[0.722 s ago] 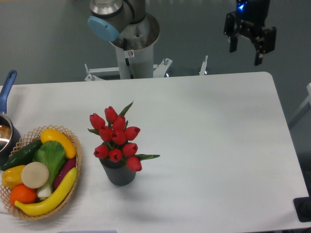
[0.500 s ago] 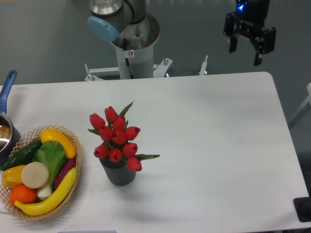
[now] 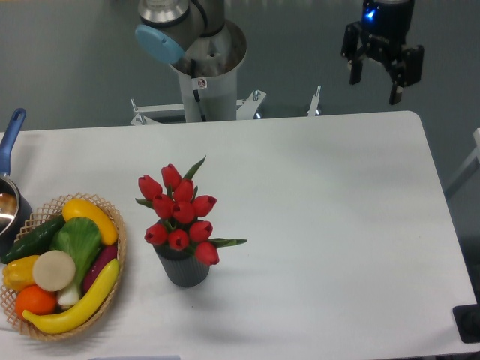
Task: Pick up the flowers from the vase
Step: 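Move the open gripper down toward the red tulip stems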
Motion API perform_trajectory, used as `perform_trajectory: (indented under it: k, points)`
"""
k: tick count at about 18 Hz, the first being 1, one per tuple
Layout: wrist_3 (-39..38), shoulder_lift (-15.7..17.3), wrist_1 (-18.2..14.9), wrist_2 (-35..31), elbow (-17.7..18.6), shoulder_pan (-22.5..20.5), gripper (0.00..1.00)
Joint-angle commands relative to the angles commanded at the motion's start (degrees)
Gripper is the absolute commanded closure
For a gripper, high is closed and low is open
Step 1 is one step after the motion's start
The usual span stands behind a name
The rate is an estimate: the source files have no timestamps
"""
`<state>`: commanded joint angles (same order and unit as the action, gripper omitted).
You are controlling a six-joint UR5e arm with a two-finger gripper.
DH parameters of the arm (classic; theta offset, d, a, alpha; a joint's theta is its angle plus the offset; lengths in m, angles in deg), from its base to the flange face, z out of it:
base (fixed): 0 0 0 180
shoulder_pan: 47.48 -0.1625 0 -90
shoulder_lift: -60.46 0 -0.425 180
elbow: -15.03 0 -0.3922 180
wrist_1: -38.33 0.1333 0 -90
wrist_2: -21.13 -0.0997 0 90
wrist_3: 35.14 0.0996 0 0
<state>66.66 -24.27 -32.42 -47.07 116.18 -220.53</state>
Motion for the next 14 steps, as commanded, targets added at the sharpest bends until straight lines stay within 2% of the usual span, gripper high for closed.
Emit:
perform_trajectory:
  k: [6, 10, 14]
  points:
    - [-6.43, 0.0, -0.09, 0.71, 3.16, 2.37, 0.0]
    - [-12.65, -0.7, -0.09, 1.58, 3.26, 5.26, 0.0]
    - [-18.82, -2.19, -0.17, 11.32, 3.78, 6.77, 0.0]
